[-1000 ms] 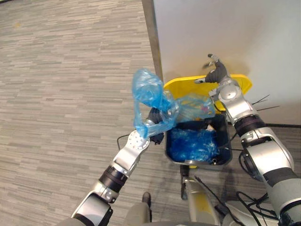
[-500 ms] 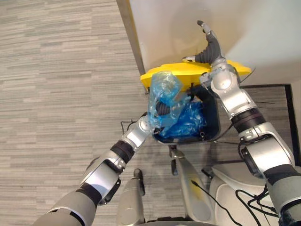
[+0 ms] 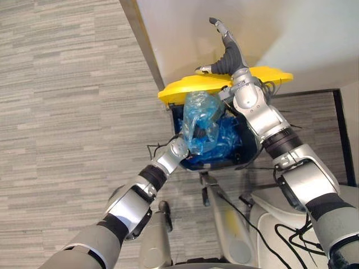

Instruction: Gather rubbish on tea table into small bin, then transfer packed bag to large trash can.

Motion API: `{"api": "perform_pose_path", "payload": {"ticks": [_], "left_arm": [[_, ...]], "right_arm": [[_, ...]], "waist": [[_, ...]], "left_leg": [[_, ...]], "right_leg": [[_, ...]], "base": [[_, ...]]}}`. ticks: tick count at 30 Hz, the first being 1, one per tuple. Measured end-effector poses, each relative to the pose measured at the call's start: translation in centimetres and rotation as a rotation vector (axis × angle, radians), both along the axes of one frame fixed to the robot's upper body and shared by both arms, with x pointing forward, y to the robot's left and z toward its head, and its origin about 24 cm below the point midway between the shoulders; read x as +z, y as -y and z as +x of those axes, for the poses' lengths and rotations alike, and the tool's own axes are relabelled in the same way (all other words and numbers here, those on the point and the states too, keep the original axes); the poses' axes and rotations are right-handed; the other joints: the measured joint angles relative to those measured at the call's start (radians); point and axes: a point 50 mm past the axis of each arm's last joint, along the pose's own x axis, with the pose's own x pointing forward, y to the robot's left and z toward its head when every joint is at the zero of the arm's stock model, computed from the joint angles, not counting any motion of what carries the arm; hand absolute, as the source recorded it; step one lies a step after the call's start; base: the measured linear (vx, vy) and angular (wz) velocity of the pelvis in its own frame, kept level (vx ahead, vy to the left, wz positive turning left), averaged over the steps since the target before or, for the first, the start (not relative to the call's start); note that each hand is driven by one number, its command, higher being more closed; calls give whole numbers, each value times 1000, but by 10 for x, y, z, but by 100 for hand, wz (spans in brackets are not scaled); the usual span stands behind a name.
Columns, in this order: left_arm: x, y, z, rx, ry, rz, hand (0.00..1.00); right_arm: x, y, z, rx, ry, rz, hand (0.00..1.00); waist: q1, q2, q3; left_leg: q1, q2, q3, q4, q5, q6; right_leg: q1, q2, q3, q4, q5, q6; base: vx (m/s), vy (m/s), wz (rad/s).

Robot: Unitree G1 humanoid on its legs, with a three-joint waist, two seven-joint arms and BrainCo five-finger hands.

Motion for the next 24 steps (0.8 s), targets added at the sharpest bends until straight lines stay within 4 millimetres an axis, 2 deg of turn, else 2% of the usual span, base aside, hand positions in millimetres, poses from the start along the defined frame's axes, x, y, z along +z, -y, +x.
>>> {"api": "perform_pose_path", "payload": {"ticks": [7, 10, 14, 17, 18, 19, 20, 21, 22, 23, 24], "left_arm": [[-2, -4, 1, 31, -1, 5, 0], [-1, -9, 2, 36, 9, 16, 0], [8, -27, -1, 43, 79, 7, 0], [-8, -42, -12, 44, 45, -3, 0], [-26, -56, -22, 68, -5, -14, 0], [-35, -63, -27, 82, -33, -19, 0], [-50, -80, -36, 138, -81, -47, 0], [-61, -101, -44, 206, -115, -73, 0], [-65, -111, -48, 238, -125, -79, 0], [-70, -127, -53, 292, -141, -98, 0], [-81, -156, -65, 372, -180, -104, 0]], "right_arm": [[-13, 2, 0, -2, -30, 4, 0], [-26, 12, 0, -25, -67, -6, 0], [-63, 29, -4, -62, -164, -11, 0], [-91, 48, -12, -101, -234, 13, 0], [-104, 57, -18, -118, -263, 26, 0], [-111, 61, -21, -125, -283, 34, 0], [-124, 70, -26, -146, -323, 41, 0], [-138, 80, -32, -174, -364, 34, 0], [-146, 86, -35, -192, -389, 41, 0], [-159, 94, -41, -213, -432, 46, 0], [-180, 104, -52, -241, -504, 56, 0]], "waist": [[0, -5, -4], [2, -5, -4], [4, -16, -23], [21, -15, -29], [26, -16, -49], [29, -16, -61], [32, -16, -76], [42, -15, -82], [51, -15, -83], [57, -16, -83], [55, -19, -88]], "left_leg": [[3, 0, -5, 1, 4, -7], [22, 0, -23, -6, 9, -14], [68, -3, -52, -70, 40, -30], [120, -2, -73, -123, 68, -33], [132, -3, -86, -152, 85, -37], [135, -3, -91, -166, 92, -38], [154, -3, -103, -194, 106, -45], [179, -3, -111, -195, 109, -46], [189, -3, -110, -186, 108, -45], [191, -3, -109, -175, 108, -45], [206, -5, -112, -173, 111, -39]], "right_leg": [[11, -3, -14, -1, 0, 0], [36, -8, -29, -1, -3, -6], [84, -19, -59, -22, -9, -13], [128, -22, -82, -29, -20, -30], [136, -23, -95, -31, -25, -33], [137, -25, -102, -32, -28, -35], [149, -31, -119, -31, -36, -40], [171, -35, -132, -30, -41, -48], [184, -35, -134, -30, -42, -49], [206, -37, -139, -30, -46, -45], [241, -53, -158, -25, -54, -33]], "base": [[5, -8, 5], [12, -10, 17], [16, -39, 27], [44, -44, 26], [46, -49, 29], [56, -54, 38], [85, -55, 38], [105, -40, 35], [60, -11, 22], [-16, 17, 41], [-67, 41, 44]]}}
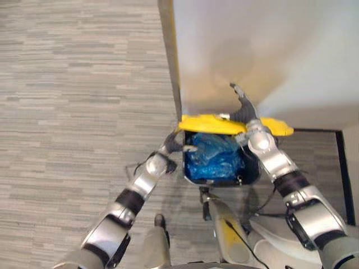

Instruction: Gather rubbish on tea table into small bin, then transfer packed bag to large trash can.

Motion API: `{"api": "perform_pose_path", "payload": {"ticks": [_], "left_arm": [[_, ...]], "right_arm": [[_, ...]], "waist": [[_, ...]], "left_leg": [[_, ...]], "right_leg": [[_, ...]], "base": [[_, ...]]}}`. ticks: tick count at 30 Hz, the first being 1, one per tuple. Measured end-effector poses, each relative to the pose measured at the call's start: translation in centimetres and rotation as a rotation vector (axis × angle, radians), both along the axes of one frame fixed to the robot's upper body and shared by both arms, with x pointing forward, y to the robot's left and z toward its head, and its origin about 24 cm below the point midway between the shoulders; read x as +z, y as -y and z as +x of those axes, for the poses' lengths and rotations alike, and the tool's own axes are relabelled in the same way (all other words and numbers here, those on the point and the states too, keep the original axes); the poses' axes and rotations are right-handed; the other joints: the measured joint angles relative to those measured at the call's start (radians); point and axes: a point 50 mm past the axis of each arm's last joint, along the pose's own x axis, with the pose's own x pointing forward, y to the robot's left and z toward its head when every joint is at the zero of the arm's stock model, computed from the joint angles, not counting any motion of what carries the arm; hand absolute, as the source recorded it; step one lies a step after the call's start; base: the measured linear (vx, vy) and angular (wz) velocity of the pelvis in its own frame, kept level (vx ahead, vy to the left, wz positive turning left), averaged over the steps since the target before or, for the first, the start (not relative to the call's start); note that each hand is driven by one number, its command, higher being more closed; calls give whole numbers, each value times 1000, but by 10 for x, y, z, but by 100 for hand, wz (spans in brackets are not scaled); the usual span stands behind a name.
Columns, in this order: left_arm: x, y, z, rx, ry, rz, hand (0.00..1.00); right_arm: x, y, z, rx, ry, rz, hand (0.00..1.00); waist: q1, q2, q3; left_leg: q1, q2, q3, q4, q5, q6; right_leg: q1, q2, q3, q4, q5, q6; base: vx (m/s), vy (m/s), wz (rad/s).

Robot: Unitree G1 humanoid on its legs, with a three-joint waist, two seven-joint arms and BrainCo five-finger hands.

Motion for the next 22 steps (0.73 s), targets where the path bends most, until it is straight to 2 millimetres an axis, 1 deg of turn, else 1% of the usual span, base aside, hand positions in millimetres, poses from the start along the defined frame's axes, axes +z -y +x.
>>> {"api": "perform_pose_path", "payload": {"ticks": [1, 2, 3, 4, 5, 6, 7, 8, 9, 10, 11, 12, 13, 14, 15, 16, 17, 18, 19, 20, 21, 22], "left_arm": [[-5, -11, -6, 28, -20, 2, 0], [-14, -28, -17, 73, -53, 14, 0], [-31, -53, -40, 144, -126, 20, 0], [-40, -65, -55, 187, -166, 14, 0], [-46, -72, -65, 214, -193, 13, 0], [-59, -84, -86, 265, -252, 4, 0], [-65, -88, -95, 282, -284, -4, 0], [-77, -95, -114, 322, -344, -16, 0], [-86, -102, -133, 385, -386, -51, 0], [-92, -103, -144, 422, -410, -72, 0], [-100, -107, -160, 487, -445, -106, 0], [-105, -111, -170, 522, -473, -126, 0], [-107, -113, -174, 534, -485, -126, 0], [-110, -116, -183, 558, -507, -127, 0], [-111, -119, -190, 575, -520, -128, 0], [-112, -120, -194, 579, -530, -132, 0], [-117, -115, -198, 585, -552, -159, 0], [-120, -112, -200, 584, -566, -171, 0], [-128, -99, -205, 576, -592, -220, 0], [-130, -95, -210, 577, -599, -229, 0], [-130, -95, -208, 574, -598, -231, 0], [-130, -95, -207, 572, -594, -232, 0]], "right_arm": [[-8, 3, -5, -5, -30, 4, 0], [-21, 6, -12, -7, -76, 5, 0], [-35, 11, -22, -16, -126, 18, 0], [-42, 14, -28, -24, -151, 29, 0], [-46, 15, -31, -30, -165, 38, 0], [-52, 17, -36, -33, -192, 49, 0], [-56, 19, -40, -38, -206, 52, 0], [-63, 22, -46, -45, -231, 54, 0], [-66, 22, -49, -32, -246, 56, 0], [-66, 23, -50, -25, -247, 53, 0], [-68, 24, -52, -10, -263, 56, 0], [-83, 28, -67, -12, -330, 63, 0], [-94, 30, -77, -16, -375, 68, 0], [-114, 35, -98, -23, -471, 75, 0], [-129, 39, -115, -33, -548, 83, 0], [-134, 41, -122, -41, -578, 85, 0], [-143, 47, -133, -60, -631, 88, 0], [-146, 48, -137, -71, -646, 91, 0], [-153, 56, -150, -105, -683, 96, 0], [-161, 56, -162, -114, -723, 104, 0], [-165, 56, -168, -123, -744, 108, 0], [-166, 58, -170, -129, -750, 109, 0]], "waist": [[-1, -4, -7], [6, -13, -26], [16, -27, -39], [25, -39, -46], [30, -47, -52], [47, -61, -60], [55, -68, -64], [59, -78, -70], [63, -81, -81], [75, -63, -90], [81, -33, -86], [75, -31, -92], [76, -30, -99], [76, -43, -120], [76, -58, -136], [76, -71, -146], [80, -64, -150], [80, -55, -156], [82, -20, -183], [87, -25, -214], [84, -42, -225], [82, -49, -227]], "left_leg": [[8, -5, -3, -2, 2, 3], [13, -12, -2, -2, 2, 7], [29, -27, 1, 2, 3, 16], [40, -38, 8, 0, 7, 22], [44, -45, 14, -1, 9, 27], [57, -62, 30, -3, 13, 37], [63, -70, 38, 0, 15, 41], [69, -83, 54, 13, 15, 52], [60, -76, 88, 39, 28, 82], [45, -55, 115, 37, 29, 87], [39, -25, 150, 29, 40, 94], [40, -14, 147, 5, 65, 93], [36, -11, 143, -8, 79, 90], [13, -9, 132, -25, 106, 85], [-24, -9, 125, -36, 132, 72], [-46, -8, 123, -38, 144, 62], [-58, 2, 130, -80, 177, 60], [-58, 5, 130, -106, 185, 72], [-61, -6, 155, -164, 201, 104], [-60, -3, 174, -241, 244, 110], [-72, -16, 194, -287, 276, 109], [-78, -21, 201, -302, 291, 104]], "right_leg": [[7, -5, 0, 2, -1, 2], [10, -12, 2, 4, -2, 3], [25, -24, 8, 7, 0, 7], [29, -32, 16, 10, 2, 11], [29, -35, 24, 12, 5, 16], [33, -42, 36, 10, 17, 34], [37, -47, 45, 3, 29, 48], [50, -55, 62, -17, 58, 76], [48, -54, 93, -55, 112, 160], [40, -44, 101, -73, 144, 178], [-13, -40, 76, 129, 93, 59], [-27, -56, 77, 340, 37, 0], [-28, -67, 83, 424, 19, 1], [-19, -93, 98, 549, 18, -6], [6, -117, 135, 612, 34, -10], [24, -121, 157, 601, 34, 2], [23, -84, 142, 510, 28, 24], [28, -72, 144, 468, 29, 28], [82, -21, 164, 269, 22, 41], [118, -7, 171, 113, 6, 61], [140, -14, 184, -10, -7, 58], [148, -17, 192, -61, -10, 59]], "base": [[-66, 51, 37], [-57, 77, 9], [-48, 70, -1], [-53, 70, -3], [-66, 49, -18], [-78, 43, -22], [-140, 101, -28], [-148, 165, -40], [-191, 135, -58], [-253, 103, -88], [-322, 47, -66], [-304, 60, -41], [-202, -30, 5], [-159, -138, 9], [-149, -185, 5], [-213, -199, -24], [-177, -150, -34], [-158, -47, -62], [-85, -1, -73], [-89, -22, -81], [-94, -105, -60], [-66, -88, -26]]}}
